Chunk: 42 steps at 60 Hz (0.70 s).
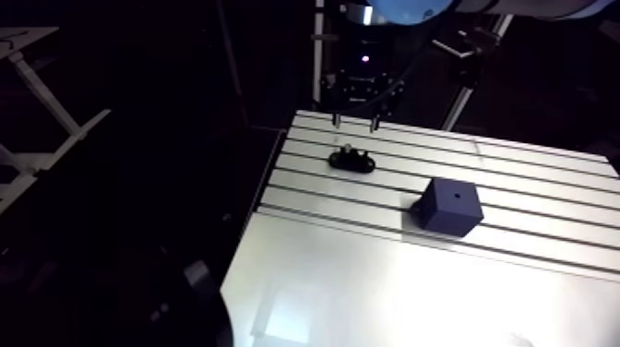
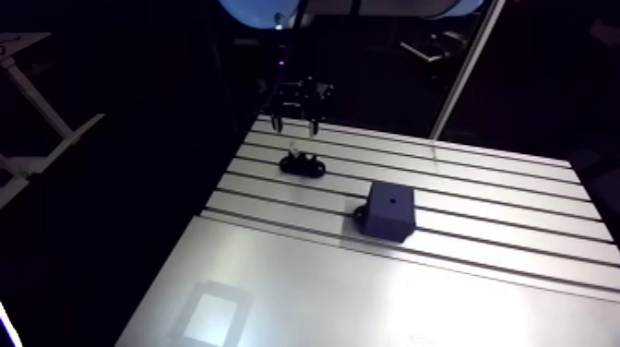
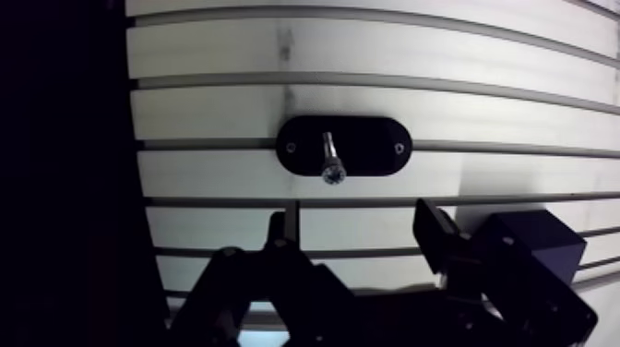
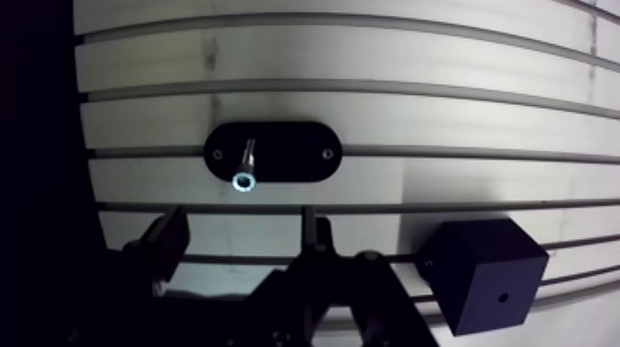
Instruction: Pick up the M10 bolt and insert it into the hole until fully seated.
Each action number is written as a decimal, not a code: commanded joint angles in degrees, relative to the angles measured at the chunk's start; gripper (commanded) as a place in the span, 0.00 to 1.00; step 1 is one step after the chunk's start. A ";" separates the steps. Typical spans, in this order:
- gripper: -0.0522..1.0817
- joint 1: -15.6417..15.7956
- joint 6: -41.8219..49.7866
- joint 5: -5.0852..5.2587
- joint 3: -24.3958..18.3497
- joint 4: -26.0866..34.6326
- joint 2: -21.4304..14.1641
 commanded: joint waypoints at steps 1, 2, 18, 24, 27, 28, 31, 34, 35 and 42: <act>0.35 0.04 -0.39 0.08 1.23 -1.90 1.22; 0.35 0.04 -0.39 0.08 1.23 -1.90 1.22; 0.38 0.04 -1.45 -0.01 2.15 -4.42 2.00; 0.38 0.04 -1.45 -0.01 2.32 -4.83 2.11; 0.38 0.13 -1.45 -0.01 2.41 -4.92 2.20; 0.38 0.13 -1.45 -0.01 2.41 -4.92 2.20; 0.38 0.22 -1.46 -0.01 2.59 -4.92 2.20; 0.38 0.22 -1.53 -0.01 2.84 -4.99 2.20; 0.38 0.22 -1.53 -0.01 2.84 -4.99 2.20; 0.39 0.31 -1.61 0.08 3.34 -6.28 2.20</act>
